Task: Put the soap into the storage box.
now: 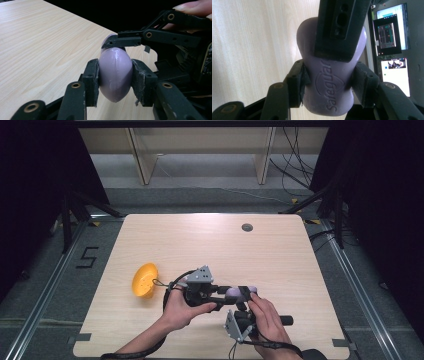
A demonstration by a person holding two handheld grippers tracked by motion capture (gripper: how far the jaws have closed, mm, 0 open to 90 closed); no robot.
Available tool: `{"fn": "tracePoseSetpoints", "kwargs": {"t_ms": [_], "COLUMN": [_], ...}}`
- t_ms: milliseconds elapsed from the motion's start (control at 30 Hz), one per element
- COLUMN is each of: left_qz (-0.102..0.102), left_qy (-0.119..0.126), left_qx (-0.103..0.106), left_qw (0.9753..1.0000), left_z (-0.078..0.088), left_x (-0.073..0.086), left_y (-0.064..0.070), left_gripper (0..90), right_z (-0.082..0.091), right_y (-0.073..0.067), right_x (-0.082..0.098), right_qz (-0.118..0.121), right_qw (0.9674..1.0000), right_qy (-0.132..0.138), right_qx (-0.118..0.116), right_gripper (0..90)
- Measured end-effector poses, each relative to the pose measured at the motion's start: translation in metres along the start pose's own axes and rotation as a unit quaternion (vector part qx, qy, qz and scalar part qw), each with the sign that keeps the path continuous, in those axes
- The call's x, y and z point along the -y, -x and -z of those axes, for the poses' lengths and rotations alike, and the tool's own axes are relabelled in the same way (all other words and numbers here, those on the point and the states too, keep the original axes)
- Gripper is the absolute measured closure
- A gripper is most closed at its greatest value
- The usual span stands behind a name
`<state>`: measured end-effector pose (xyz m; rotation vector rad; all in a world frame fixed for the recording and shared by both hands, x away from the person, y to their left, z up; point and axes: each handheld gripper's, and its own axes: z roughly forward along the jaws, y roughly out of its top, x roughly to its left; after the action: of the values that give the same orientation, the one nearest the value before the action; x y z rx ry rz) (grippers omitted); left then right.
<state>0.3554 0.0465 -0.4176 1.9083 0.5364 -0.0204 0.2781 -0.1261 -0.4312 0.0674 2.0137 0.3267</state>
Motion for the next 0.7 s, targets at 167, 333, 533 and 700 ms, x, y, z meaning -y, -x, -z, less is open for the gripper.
{"fn": "tracePoseSetpoints", "kwargs": {"t_ms": [167,333,533,700], "left_qz": [-0.023,-0.014,-0.018,-0.006], "left_qy": [-0.01,-0.008,-0.006,-0.001], "left_qx": [-0.024,-0.041,-0.069,-0.1], "left_qw": [0.9994,0.999,0.9975,0.995], "left_z": [-0.002,-0.001,0.001,0.002], "left_x": [0.0,0.002,0.001,0.003], "left_y": [0.002,-0.001,-0.004,-0.008], "left_gripper": [59.4,59.4,59.4,59.4], "right_z": [-0.002,-0.002,-0.002,0.001], "right_y": [0.0,0.002,0.0,0.004], "right_x": [0.001,0.005,0.007,0.011], "right_qz": [-0.007,-0.008,-0.012,-0.01], "right_qw": [1.0,0.9998,0.9998,0.9999], "right_qy": [-0.006,-0.016,-0.015,-0.014], "right_qx": [0.0,0.004,0.001,0.004], "right_gripper": [39.3,31.0,29.3,29.6]}}
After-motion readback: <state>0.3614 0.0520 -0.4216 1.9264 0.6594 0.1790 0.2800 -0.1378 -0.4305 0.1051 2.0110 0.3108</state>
